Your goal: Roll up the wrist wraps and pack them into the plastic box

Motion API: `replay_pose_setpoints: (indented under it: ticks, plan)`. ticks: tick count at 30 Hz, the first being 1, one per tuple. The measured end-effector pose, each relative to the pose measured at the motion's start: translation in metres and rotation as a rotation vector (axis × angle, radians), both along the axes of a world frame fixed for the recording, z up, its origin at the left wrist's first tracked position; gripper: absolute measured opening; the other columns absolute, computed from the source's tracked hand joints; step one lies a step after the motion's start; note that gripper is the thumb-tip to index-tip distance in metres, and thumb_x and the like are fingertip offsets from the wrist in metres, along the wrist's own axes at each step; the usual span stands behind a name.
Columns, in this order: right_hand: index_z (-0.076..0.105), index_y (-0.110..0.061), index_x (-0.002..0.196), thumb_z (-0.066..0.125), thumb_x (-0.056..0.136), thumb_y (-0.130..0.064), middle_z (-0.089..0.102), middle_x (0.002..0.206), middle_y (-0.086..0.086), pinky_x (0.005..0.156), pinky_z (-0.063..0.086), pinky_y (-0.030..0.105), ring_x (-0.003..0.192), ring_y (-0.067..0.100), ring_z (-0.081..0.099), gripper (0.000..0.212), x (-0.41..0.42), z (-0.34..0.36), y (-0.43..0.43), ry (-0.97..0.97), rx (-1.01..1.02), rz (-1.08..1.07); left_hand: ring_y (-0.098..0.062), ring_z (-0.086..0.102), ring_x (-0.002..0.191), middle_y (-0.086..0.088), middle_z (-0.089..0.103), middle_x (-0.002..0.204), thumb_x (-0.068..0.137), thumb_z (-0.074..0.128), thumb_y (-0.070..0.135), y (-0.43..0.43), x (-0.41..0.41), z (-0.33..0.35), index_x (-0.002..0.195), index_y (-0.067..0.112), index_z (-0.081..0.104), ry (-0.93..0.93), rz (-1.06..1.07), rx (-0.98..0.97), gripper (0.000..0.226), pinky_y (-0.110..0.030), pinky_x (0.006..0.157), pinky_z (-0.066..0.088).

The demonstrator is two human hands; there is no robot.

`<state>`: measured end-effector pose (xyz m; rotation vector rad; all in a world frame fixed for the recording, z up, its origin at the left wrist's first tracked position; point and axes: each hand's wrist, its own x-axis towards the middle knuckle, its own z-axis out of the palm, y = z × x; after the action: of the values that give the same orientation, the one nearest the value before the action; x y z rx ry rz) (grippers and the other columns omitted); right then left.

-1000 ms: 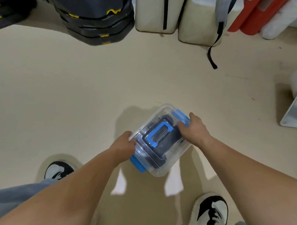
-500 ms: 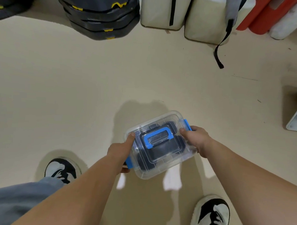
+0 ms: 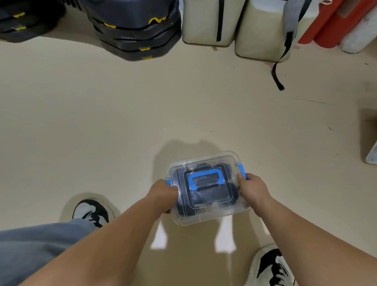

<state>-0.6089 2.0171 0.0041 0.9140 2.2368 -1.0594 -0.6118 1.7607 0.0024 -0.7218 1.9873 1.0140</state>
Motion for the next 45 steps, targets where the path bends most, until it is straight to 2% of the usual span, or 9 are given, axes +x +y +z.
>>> replay_pose_setpoints:
  ticks: [5,10,14,19,26,33,37,42,45]
  plan:
    - [0.055,-0.008,0.100,0.037,0.112,-0.034,0.061,0.100,0.012,0.078,0.040,0.036,0.092,0.032,0.055,0.033,0.008,-0.002,-0.005,-0.046,0.159,0.099,-0.031,0.064,0.086,-0.011,0.063,0.106,0.108,0.048,0.030,0.010,0.008,0.001,0.117,0.009,0.047,0.059,-0.084,-0.160,0.023,-0.039,0.076,0.061]
    - [0.060,-0.011,0.109,0.050,0.107,-0.052,0.065,0.100,0.010,0.071,0.063,0.050,0.087,0.040,0.070,0.041,0.017,0.008,-0.002,-0.083,-0.038,-0.121,-0.022,0.072,0.052,-0.011,0.072,0.089,0.096,0.056,0.017,0.012,0.005,0.008,0.132,0.006,0.058,-0.139,-0.081,-0.125,0.038,-0.022,0.045,0.051]
    - [0.071,-0.010,0.115,0.066,0.086,-0.075,0.079,0.100,0.023,0.050,0.064,0.043,0.074,0.042,0.079,0.071,0.032,0.018,0.001,-0.369,-0.538,-0.529,-0.030,0.055,0.060,-0.013,0.060,0.088,0.104,0.043,0.028,0.021,0.009,0.005,0.132,0.010,0.048,-0.124,0.154,-0.055,0.034,-0.034,0.056,0.048]
    - [0.062,-0.006,0.114,0.066,0.100,-0.044,0.068,0.058,0.013,0.070,0.064,0.043,0.048,0.025,0.070,0.041,0.044,0.002,0.003,-0.180,-0.693,-0.765,-0.029,0.055,0.065,-0.014,0.063,0.093,0.100,0.056,0.031,0.038,-0.001,0.005,0.122,0.008,0.053,0.035,0.182,0.023,0.033,-0.036,0.061,0.050]
    - [0.061,0.001,0.129,0.054,0.110,-0.020,0.074,0.113,0.028,0.098,0.054,0.048,0.105,0.040,0.071,0.030,-0.010,0.007,-0.017,-0.109,-0.801,-0.799,-0.034,0.068,0.082,-0.011,0.073,0.096,0.074,0.056,0.014,0.074,-0.041,0.027,0.088,0.008,0.067,0.221,0.328,0.185,0.019,-0.059,0.093,0.062]
    - [0.059,-0.003,0.127,0.050,0.111,-0.016,0.072,0.089,0.017,0.092,0.059,0.045,0.093,0.033,0.072,0.022,-0.099,-0.004,0.006,0.016,-0.761,-0.833,-0.019,0.064,0.094,0.001,0.075,0.102,0.095,0.055,-0.001,0.110,-0.105,0.043,0.099,0.026,0.072,0.238,0.249,0.386,0.032,-0.048,0.105,0.055]
    - [0.061,-0.004,0.130,0.056,0.109,-0.014,0.076,0.096,0.020,0.059,0.065,0.041,0.084,0.033,0.076,0.025,-0.134,-0.010,0.027,0.085,-0.742,-0.924,-0.015,0.062,0.083,0.005,0.070,0.087,0.094,0.056,-0.004,0.124,-0.138,0.041,0.091,0.023,0.071,0.287,0.280,0.398,0.031,-0.045,0.103,0.056]
    - [0.059,-0.002,0.133,0.051,0.109,-0.008,0.074,0.105,0.023,0.091,0.060,0.051,0.095,0.037,0.074,0.026,-0.156,-0.014,0.036,0.156,-0.785,-0.953,-0.012,0.060,0.086,0.013,0.064,0.092,0.098,0.056,0.000,0.139,-0.161,0.040,0.087,0.031,0.062,0.282,0.265,0.439,0.034,-0.044,0.106,0.053]
    - [0.058,0.000,0.136,0.049,0.110,-0.014,0.074,0.114,0.024,0.103,0.056,0.051,0.113,0.039,0.071,0.030,-0.151,-0.012,0.040,0.158,-0.838,-0.875,-0.009,0.062,0.099,0.015,0.063,0.106,0.099,0.059,0.004,0.140,-0.163,0.037,0.114,0.029,0.062,0.296,0.278,0.453,0.029,-0.042,0.109,0.053]
